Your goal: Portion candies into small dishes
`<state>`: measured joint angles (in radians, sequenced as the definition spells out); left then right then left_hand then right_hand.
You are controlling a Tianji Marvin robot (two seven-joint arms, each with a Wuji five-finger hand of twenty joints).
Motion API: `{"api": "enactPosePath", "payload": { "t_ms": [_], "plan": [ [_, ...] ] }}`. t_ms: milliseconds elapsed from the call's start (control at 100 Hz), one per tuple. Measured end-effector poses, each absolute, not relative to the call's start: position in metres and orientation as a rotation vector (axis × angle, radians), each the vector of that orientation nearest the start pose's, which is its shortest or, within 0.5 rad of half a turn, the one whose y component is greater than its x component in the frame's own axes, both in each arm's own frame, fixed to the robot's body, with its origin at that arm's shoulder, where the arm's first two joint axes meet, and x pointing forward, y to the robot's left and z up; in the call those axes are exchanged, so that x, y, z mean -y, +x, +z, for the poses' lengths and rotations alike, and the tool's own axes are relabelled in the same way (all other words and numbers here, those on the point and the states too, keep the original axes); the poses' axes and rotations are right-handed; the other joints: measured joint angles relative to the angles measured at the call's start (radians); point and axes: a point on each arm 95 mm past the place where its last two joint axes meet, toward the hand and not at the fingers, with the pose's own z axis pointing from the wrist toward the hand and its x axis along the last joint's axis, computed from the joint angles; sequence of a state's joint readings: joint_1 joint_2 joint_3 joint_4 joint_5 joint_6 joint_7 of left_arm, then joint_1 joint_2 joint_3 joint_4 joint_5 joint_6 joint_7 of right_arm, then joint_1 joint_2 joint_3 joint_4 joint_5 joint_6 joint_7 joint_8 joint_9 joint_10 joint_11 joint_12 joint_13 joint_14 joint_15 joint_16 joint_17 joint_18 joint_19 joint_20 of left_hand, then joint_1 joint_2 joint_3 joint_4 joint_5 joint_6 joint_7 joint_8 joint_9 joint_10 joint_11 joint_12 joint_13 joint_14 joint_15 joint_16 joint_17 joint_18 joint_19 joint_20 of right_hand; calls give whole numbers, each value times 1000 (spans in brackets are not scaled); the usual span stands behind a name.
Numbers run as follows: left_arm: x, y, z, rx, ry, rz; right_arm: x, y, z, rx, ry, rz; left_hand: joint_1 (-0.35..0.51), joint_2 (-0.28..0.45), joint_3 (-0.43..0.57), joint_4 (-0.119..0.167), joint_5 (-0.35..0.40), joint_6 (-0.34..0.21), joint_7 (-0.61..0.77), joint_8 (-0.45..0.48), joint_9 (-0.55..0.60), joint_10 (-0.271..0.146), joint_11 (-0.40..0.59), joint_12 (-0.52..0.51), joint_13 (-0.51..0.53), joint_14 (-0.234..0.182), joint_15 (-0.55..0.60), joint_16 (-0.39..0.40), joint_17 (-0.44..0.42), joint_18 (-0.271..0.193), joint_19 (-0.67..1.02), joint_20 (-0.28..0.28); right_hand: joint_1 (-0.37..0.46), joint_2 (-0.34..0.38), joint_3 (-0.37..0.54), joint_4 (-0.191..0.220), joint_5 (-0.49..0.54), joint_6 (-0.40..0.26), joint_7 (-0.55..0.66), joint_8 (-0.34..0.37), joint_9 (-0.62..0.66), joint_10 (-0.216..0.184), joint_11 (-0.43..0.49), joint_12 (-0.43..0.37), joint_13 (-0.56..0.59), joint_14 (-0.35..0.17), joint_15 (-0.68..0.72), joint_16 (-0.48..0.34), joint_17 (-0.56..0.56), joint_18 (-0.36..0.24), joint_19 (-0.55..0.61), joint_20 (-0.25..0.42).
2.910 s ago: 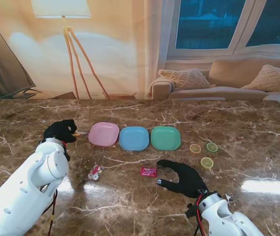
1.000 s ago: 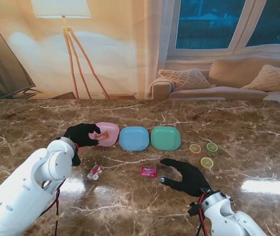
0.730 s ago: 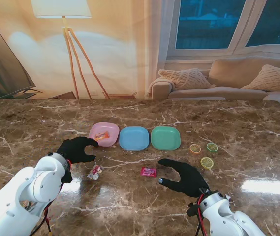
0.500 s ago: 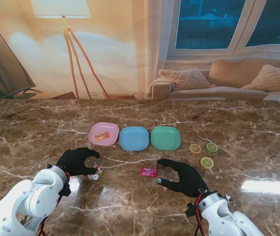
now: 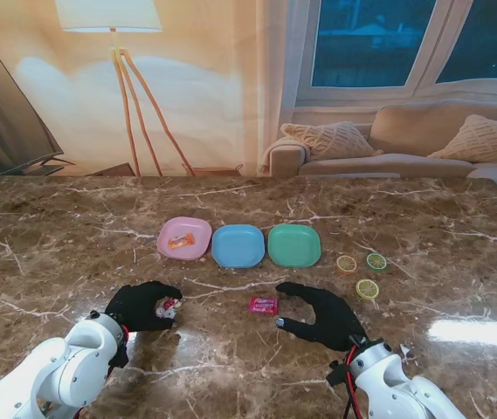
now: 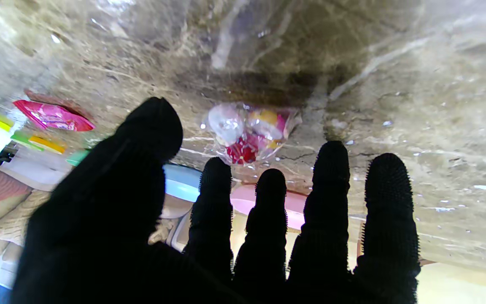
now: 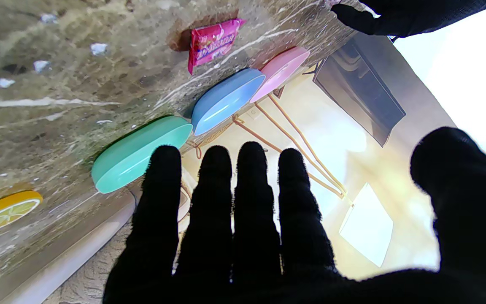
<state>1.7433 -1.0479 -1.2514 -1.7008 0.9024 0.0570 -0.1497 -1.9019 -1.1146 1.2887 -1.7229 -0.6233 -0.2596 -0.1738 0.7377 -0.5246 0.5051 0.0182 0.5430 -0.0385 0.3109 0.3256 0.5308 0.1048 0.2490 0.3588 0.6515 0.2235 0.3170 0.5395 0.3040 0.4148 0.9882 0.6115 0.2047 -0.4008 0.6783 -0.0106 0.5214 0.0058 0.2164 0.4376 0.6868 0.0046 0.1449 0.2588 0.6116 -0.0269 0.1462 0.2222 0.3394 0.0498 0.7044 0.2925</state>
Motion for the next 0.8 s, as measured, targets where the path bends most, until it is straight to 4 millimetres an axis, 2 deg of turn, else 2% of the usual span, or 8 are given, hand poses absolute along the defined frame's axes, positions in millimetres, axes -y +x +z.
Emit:
{"api": "enactPosePath", "payload": {
  "t_ms": [150,230,390,490,530,540,680,800],
  "plan": [
    [-12,351,-368,-1617,-1447,-1356,-9,299,-361,1566,-1949,-2413,21,-36,85,-8,-12,2,9,-25,0,0,13,-1,46,2,54,38,84,-5,54,5,0,0,0,0,0,0,0,0,0,0,0,0,0,0,0,0,0,0,0,0],
    [-10,354,-367,-1631,-1451,-1345,-9,299,-361,1564,-1951,-2410,25,-64,131,-17,2,25,40,-25,12,1,67,25,48,10,54,64,148,-43,99,5,0,0,0,0,0,0,0,0,0,0,0,0,0,0,0,0,0,0,0,0],
    [-5,355,-365,-1643,-1472,-1319,-9,299,-360,1564,-1951,-2412,89,-93,204,-36,-1,51,167,131,45,1,199,210,142,-39,196,180,274,-122,165,-29,0,0,0,0,0,0,0,0,0,0,0,1,0,0,0,0,0,0,0,0],
    [-2,354,-367,-1645,-1494,-1322,-8,299,-360,1562,-1952,-2413,140,-115,220,-51,24,21,300,254,75,0,238,322,202,-38,236,288,324,-149,174,-34,0,0,0,0,0,0,0,0,0,0,0,1,0,0,0,0,0,0,0,0],
    [0,353,-367,-1650,-1496,-1325,-8,299,-360,1561,-1953,-2413,142,-126,220,-55,50,13,331,277,120,-1,238,398,219,-44,236,330,339,-155,174,-34,0,0,0,0,0,0,10,0,0,0,0,1,0,0,0,0,0,0,0,0],
    [0,353,-368,-1652,-1496,-1325,-8,299,-360,1561,-1953,-2413,152,-134,220,-72,54,11,335,280,127,-1,238,417,221,-44,236,335,341,-156,174,-34,0,0,0,0,0,0,10,0,0,0,0,1,0,0,0,0,0,0,0,0],
    [6,354,-368,-1680,-1488,-1329,-8,299,-360,1560,-1952,-2414,227,-178,162,-76,114,-13,402,322,273,14,130,645,294,-34,219,413,405,-159,184,-33,0,0,0,0,0,0,10,0,0,0,0,1,0,0,0,0,0,0,0,0],
    [8,354,-369,-1681,-1472,-1335,-7,298,-360,1558,-1955,-2417,260,-181,159,-76,175,-64,485,373,347,-4,116,704,331,-34,219,422,436,-155,192,-25,0,0,0,0,0,-1,10,0,0,0,0,1,0,0,0,0,0,0,0,0]
  ]
}}
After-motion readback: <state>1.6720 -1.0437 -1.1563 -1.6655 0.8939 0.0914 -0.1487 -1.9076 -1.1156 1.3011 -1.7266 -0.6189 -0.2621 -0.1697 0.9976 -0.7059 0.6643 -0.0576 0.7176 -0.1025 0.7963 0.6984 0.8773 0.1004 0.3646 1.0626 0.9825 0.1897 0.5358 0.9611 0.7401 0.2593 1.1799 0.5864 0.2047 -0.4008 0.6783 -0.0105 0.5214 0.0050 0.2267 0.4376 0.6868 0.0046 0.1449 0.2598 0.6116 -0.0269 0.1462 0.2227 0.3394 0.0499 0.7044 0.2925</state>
